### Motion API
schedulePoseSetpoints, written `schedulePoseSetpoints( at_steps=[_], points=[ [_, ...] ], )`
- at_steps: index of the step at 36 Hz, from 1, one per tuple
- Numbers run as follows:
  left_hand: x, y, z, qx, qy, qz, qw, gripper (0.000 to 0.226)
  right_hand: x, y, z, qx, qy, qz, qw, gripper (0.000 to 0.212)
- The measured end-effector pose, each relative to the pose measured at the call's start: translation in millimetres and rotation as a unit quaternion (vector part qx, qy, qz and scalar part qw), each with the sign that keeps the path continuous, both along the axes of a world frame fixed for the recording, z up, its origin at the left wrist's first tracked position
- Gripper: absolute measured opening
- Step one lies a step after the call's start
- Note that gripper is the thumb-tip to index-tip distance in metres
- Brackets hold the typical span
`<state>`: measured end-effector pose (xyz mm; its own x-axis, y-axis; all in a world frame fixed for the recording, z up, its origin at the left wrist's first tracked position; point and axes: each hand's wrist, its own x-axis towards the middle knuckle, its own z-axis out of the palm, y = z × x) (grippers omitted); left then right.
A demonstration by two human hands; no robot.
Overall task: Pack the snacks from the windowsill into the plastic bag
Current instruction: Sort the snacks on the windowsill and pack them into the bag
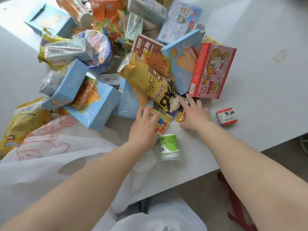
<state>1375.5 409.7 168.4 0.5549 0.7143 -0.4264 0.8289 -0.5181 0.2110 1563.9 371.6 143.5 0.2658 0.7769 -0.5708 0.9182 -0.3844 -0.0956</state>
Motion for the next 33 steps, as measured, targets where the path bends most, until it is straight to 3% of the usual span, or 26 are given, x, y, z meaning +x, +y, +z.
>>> schedulePoseSetpoints(
  at_steps=[5,10,12,15,17,21,25,27,33],
  points=[
    [7,-4,-5,-0.024,-0.051,0.045,0.997,0.084,7,6,-1,0.026,-0.017,0.036,0.999,0.100],
    [12,-11,1,-0.060,-0.121,0.159,0.978,0.090,1,-14,-8,0.115,-0.006,-0.004,0.993,0.085],
    [13,-11,4,-0.083,-0.116,0.222,0.964,0.077,0,-23,-13,0.125,-0.004,-0.029,0.992,0.081],
    [14,-7,5,-0.091,-0.114,0.288,0.946,0.032,-1,-36,-20,0.153,-0.004,-0.066,0.986,0.068],
    [16,-5,9,-0.107,-0.138,0.310,0.935,0.018,0,-43,-21,0.167,-0.006,-0.081,0.983,0.060],
    [23,5,20,-0.110,-0.162,0.309,0.931,0.010,7,-53,-16,0.168,0.022,-0.091,0.981,0.060],
    [24,16,31,-0.096,-0.169,0.274,0.942,0.003,11,-65,-13,0.240,0.048,-0.123,0.962,0.061],
    [24,19,39,-0.105,-0.189,0.261,0.941,0.017,13,-70,-10,0.262,0.062,-0.141,0.953,0.060],
    [45,20,60,-0.174,-0.254,0.253,0.917,0.011,22,-79,-2,0.220,0.116,-0.180,0.952,0.053]
  ],
)
